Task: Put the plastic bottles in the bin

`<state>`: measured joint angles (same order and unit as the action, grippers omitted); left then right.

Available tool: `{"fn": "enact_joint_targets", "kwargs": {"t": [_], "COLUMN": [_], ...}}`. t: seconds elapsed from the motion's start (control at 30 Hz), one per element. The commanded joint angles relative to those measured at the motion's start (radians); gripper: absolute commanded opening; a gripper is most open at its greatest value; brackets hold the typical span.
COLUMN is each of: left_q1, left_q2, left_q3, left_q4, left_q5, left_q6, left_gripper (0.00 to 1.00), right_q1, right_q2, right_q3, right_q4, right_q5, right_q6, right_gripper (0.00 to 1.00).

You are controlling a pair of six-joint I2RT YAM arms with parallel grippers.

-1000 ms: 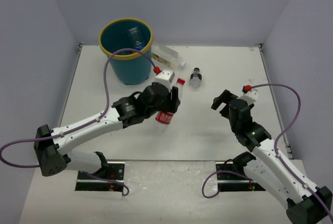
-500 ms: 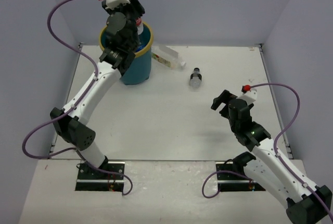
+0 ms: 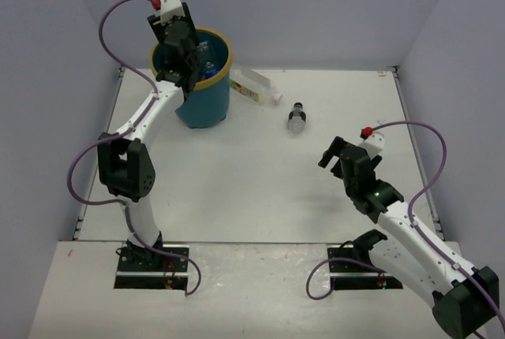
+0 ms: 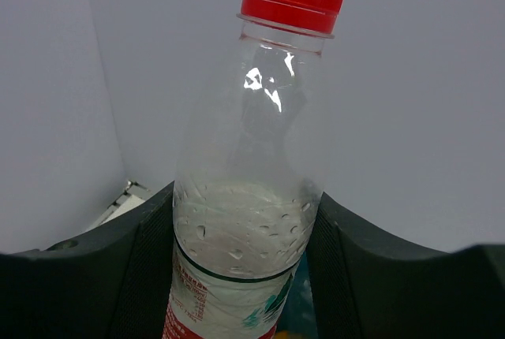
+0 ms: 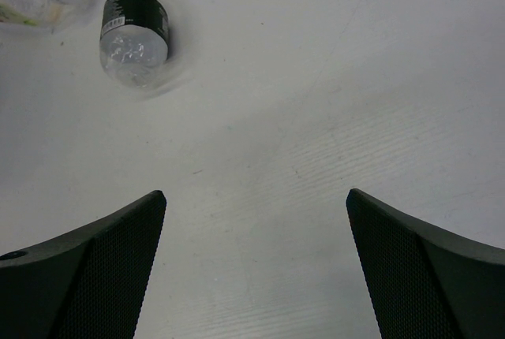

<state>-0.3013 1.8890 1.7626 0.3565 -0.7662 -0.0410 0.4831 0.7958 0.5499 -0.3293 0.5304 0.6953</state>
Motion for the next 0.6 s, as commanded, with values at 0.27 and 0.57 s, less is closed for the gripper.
{"fn": "enact_joint_targets", "kwargs": {"t": [0.27, 0.57], "left_q1": [0.024, 0.024], "left_q2": [-0.12, -0.24], "left_q3": [-0.024, -0.037], "left_q4": [-0.053, -0.211], "left_q5": [0.07, 0.169], "left_q6": [-0.038, -0.16], "left_gripper": [1.0, 1.0], "right_q1": [-0.005, -0.007], "right_q2": [0.047, 0.057], "right_q3": [0.045, 0.064], "right_q4": [0.024, 0.036], "right_q5": [0.022, 0.003], "right_q6": [-0.003, -0.017], "right_gripper": [0.99, 0.99]}}
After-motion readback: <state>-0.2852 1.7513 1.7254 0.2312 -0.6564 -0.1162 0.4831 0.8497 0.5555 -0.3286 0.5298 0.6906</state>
